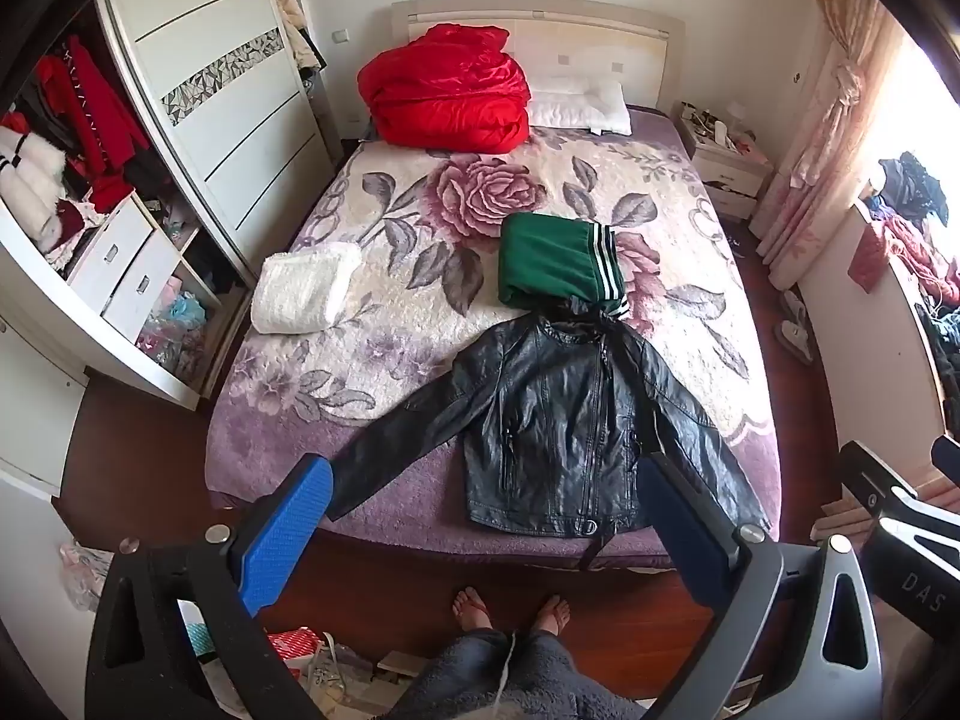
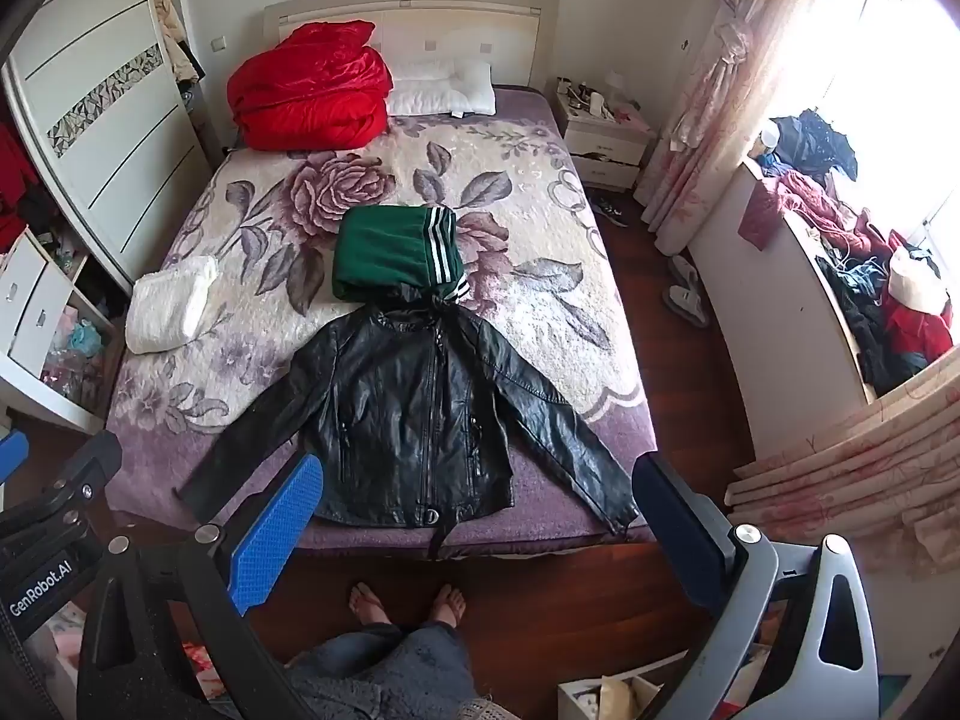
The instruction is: Fold large clothes
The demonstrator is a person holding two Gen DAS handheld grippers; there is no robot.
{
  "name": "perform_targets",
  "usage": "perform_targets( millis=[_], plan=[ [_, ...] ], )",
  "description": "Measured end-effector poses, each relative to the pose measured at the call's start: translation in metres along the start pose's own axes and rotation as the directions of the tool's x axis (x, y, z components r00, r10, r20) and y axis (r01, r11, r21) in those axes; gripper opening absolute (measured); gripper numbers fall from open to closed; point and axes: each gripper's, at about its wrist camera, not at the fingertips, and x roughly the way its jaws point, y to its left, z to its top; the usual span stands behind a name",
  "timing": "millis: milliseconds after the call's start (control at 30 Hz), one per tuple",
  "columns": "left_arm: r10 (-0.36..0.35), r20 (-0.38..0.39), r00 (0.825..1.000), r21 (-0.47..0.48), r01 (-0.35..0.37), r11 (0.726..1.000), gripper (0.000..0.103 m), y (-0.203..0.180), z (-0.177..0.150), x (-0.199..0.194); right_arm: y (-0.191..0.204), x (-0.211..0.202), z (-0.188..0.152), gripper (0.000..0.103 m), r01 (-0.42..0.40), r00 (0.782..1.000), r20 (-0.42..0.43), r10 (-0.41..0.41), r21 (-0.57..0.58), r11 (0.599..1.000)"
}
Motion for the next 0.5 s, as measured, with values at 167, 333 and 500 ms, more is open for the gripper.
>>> perform_targets(
  millis=[167, 333, 500],
  plan=[
    [0.003, 0.005, 1.000, -0.006, -0.003, 1.000, 0.103, -0.0006, 0.0004, -0.0006, 0.0014, -0.0010, -0.0004, 0.103, -0.001, 1.000, 0.009, 0.001, 0.000, 1.000],
    [-0.003, 0.005, 1.000, -0.005, 0.003, 1.000, 0.103, -0.0011, 0.0004, 0.0000, 0.0029, -0.0019, -0.0006, 0.103, -0.001, 1.000, 0.010, 0.001, 0.000, 1.000],
    [-0.007, 0.006, 1.000, -0.003, 0.007, 1.000, 0.103, -0.0043, 0.0016, 0.0003, 0.0038, -0.0032, -0.0004, 0.103, -0.001, 1.000, 0.011, 0.001, 0.001, 1.000]
  ],
)
